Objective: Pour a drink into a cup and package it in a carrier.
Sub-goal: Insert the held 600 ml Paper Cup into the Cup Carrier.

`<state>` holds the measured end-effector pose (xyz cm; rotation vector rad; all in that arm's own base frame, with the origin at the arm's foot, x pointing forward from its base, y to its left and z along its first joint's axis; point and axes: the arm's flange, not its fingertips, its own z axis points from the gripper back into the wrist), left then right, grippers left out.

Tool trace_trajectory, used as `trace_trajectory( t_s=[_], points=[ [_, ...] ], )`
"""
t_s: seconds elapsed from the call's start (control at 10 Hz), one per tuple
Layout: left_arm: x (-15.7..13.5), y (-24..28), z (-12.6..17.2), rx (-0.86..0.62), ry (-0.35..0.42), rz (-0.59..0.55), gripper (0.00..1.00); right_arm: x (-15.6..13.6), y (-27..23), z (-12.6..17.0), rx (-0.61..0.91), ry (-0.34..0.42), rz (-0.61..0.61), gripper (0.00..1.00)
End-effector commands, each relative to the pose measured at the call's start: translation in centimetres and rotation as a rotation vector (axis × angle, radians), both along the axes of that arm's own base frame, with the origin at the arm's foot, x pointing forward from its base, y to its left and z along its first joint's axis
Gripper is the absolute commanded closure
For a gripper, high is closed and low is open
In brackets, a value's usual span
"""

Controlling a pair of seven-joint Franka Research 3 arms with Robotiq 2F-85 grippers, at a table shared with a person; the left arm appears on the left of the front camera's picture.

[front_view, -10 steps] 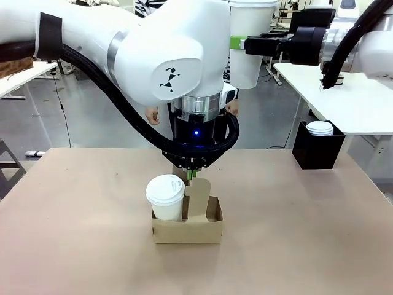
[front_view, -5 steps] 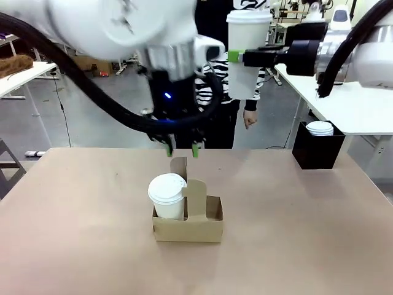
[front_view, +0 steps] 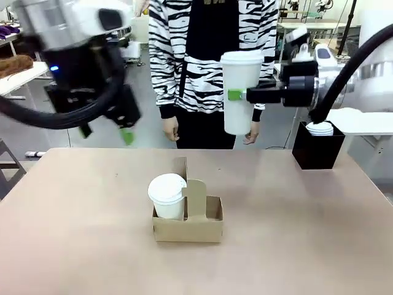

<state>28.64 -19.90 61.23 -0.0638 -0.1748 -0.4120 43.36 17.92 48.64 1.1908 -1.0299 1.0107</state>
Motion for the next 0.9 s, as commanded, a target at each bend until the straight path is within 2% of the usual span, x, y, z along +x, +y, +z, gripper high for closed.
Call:
trace_trajectory(
  t_s=[0.0, 0.1, 0.2, 0.3, 0.5, 0.6, 0.7, 0.8],
  points=[
    [0.6, 4.9, -2.3, 0.019, -0.052, -0.110, 0.00, -0.6, -0.6, -2.8, -0.003, -0.074, 0.092, 0.19],
    [1.2, 5.4, -3.6, 0.008, -0.091, -0.159, 0.00, -1.0, 0.0, -4.6, -0.019, -0.128, 0.075, 0.19],
    [2.4, 5.2, -4.7, 0.029, -0.078, -0.078, 0.00, -0.9, -0.1, -4.7, -0.099, -0.130, -0.011, 0.19],
    [0.9, 5.0, -2.2, 0.025, -0.033, -0.106, 0.00, -1.1, 0.0, -3.7, -0.015, -0.052, 0.085, 0.19],
    [0.9, 5.0, -2.2, 0.025, -0.033, -0.106, 0.00, -1.1, 0.0, -3.7, -0.015, -0.052, 0.085, 0.19],
    [1.6, 5.6, -3.4, 0.032, -0.048, -0.110, 0.00, -1.2, -0.2, -5.1, -0.046, -0.079, 0.066, 0.19],
    [2.2, 6.6, -4.2, -0.003, -0.052, -0.147, 0.00, -0.7, 0.7, -6.3, -0.028, -0.097, 0.133, 0.19],
    [2.5, 7.6, -4.8, 0.023, -0.137, -0.127, 0.00, -0.2, 1.1, -7.0, -0.003, -0.132, 0.177, 0.19]
  ],
)
